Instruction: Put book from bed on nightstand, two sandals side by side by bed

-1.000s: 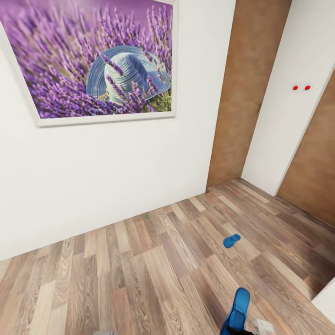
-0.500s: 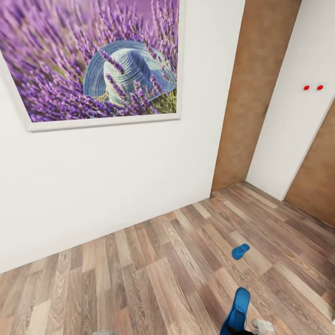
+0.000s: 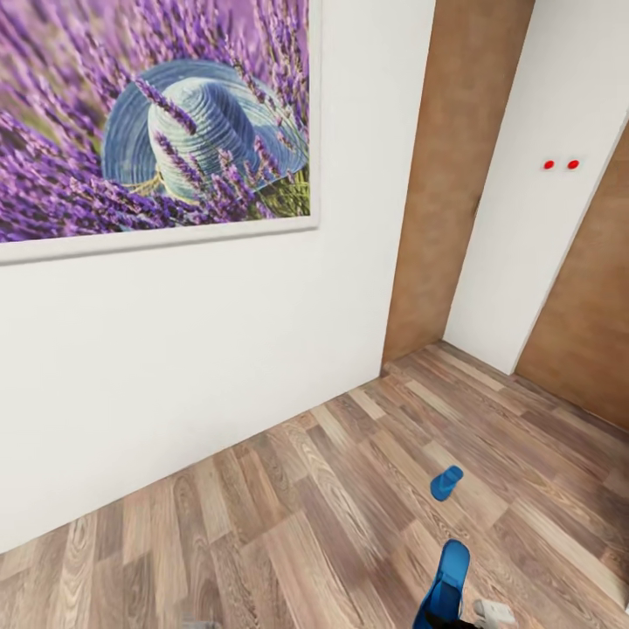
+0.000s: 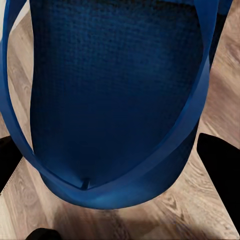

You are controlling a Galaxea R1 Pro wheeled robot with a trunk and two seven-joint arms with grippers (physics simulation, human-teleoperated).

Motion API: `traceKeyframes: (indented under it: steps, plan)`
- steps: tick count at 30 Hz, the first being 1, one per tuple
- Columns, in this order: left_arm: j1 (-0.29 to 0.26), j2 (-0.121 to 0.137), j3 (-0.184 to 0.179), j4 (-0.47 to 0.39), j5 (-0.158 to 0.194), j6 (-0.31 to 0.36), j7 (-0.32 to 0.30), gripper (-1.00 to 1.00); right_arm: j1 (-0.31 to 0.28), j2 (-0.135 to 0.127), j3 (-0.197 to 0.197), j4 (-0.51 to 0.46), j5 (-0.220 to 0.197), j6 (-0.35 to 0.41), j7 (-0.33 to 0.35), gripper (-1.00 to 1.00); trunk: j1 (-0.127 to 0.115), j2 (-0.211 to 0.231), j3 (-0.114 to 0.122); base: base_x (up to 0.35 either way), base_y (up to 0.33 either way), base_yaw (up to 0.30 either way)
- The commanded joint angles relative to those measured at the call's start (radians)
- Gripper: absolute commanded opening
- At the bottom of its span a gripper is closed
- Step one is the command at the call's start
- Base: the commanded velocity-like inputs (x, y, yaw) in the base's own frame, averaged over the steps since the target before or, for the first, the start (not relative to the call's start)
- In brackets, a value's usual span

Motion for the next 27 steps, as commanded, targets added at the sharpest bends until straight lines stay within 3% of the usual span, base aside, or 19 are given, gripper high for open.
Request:
traceKeyframes:
  steps: [1,10,18,27]
  plan:
    - [-0.001,-0.001,0.007,0.001,-0.001,-0.001,-0.008,1.0,-0.002,0.0,0.007,0.005,-0.008,-0.008,0.005,-1.0,0.001,-0.001,-0.001,0.325,0.147,-0.015]
    - [-0.001,-0.001,0.008,0.001,-0.001,-0.001,-0.008,1.0,-0.002,0.0,0.007,0.005,-0.008,-0.008,0.005,-1.0,0.001,-0.001,-0.001,0.301,0.14,-0.092]
    - [-0.001,-0.001,0.008,0.001,-0.001,-0.001,-0.008,1.0,-0.002,0.0,0.007,0.005,-0.006,-0.008,0.006,-1.0,0.001,-0.001,-0.001,0.04,0.017,-0.277]
    - [-0.001,-0.001,0.008,0.001,-0.001,-0.002,-0.008,1.0,-0.002,0.0,0.007,0.005,0.05,-0.008,0.006,-1.0,0.001,-0.001,-0.001,0.124,0.0,-0.083]
